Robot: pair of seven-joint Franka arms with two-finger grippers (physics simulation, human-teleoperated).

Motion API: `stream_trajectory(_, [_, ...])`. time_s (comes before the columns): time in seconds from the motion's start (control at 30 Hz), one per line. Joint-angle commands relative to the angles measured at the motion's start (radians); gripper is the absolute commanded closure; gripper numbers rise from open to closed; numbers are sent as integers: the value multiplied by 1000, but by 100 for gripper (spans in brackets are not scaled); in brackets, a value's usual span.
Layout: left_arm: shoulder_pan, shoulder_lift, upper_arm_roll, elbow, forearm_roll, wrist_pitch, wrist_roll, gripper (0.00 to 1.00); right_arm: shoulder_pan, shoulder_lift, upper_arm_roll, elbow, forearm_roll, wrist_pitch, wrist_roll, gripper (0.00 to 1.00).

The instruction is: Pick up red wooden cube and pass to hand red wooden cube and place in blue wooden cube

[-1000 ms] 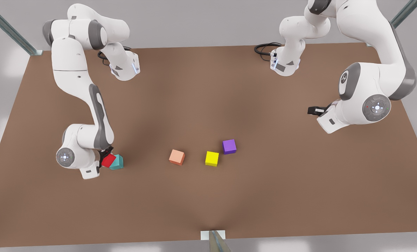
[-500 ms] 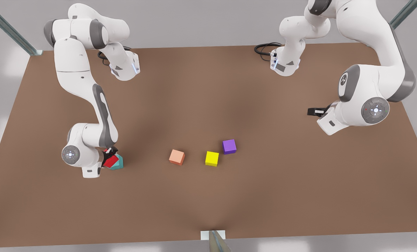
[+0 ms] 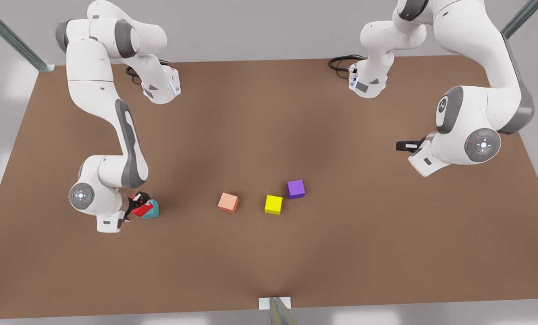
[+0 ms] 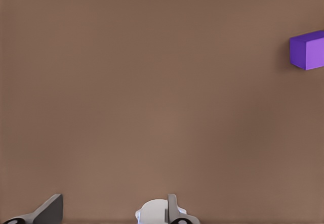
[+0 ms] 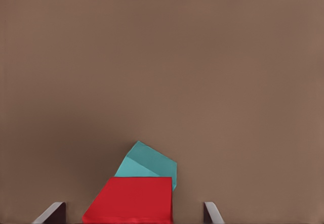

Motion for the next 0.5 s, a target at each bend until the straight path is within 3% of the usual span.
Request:
stream_trajectory(0.0, [1,0,0,0,0,0,-15,0,11,-24,0,50,5,-153,179,0])
stream_trajectory(0.17, [1,0,-2,0,6,0,-15,0,22,-32,-17,379,-16,-698,851,0])
stream_trajectory(0.23, [1,0,0,0,6,0,-15,0,24,-67,-9,558,-153,-853,909,0])
stream_trajectory(0.3, [2,0,0,0,6,0,-13,0,-47,-177,52,521,-159,-844,909,0])
stream_trajectory(0.37, [1,-1,0,0,6,0,-12,0,-134,-344,159,303,-165,-747,913,0])
stream_trajectory(0.47, [1,-1,0,0,6,0,-12,0,-136,-357,161,291,-165,-747,915,0])
